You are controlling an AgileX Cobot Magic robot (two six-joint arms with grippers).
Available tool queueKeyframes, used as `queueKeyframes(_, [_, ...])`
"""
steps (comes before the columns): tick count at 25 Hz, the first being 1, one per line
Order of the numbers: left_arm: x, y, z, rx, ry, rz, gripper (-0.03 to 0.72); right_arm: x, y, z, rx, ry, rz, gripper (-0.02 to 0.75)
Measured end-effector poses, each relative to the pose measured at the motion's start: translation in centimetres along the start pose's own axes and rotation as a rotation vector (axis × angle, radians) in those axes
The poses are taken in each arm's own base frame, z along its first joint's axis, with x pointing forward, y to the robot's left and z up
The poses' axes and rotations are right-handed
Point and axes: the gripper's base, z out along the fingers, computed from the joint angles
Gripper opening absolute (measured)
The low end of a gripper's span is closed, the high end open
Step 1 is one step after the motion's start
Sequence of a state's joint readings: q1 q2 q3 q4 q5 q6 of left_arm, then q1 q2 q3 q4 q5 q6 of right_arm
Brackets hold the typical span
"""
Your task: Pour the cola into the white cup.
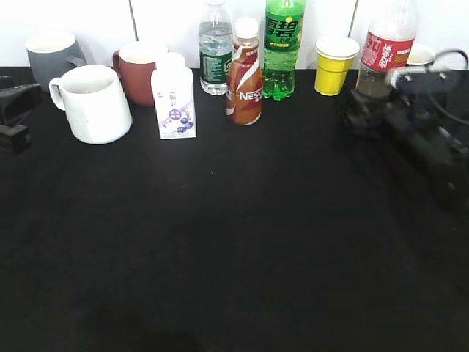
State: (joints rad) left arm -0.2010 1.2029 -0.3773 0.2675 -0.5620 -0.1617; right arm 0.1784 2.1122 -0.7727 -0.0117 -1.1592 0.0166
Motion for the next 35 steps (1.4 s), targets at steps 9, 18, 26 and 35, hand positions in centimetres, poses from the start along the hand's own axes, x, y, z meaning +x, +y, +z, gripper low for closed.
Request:
queueKeyframes(9, [-2.7,2.0,-0.5,-0.187,0.649,-0.118,0.297,-10.1,0.1,-10.5,0.047,0.593,0.074,0.593])
queueKeyframes(18, [-4.0,0.1,-10.9,-0.172,0.947,-0.247,0.304,-16.2,1.8,-22.7,-0.12,0.822,0.099,0.524])
queueKeyframes(26, [-4.6,-1.7,-24.6,-0.169,0.381,-0.187,0.435,-15.9,1.5,-34.6,-0.087,0.669,0.042,0.524])
queueKeyframes(35, [-1.3,-1.5,-22.4,-0.179,0.421,-0.175,0.437,-14.0,0.9,-35.3,-0.012,0.58,0.069,0.524])
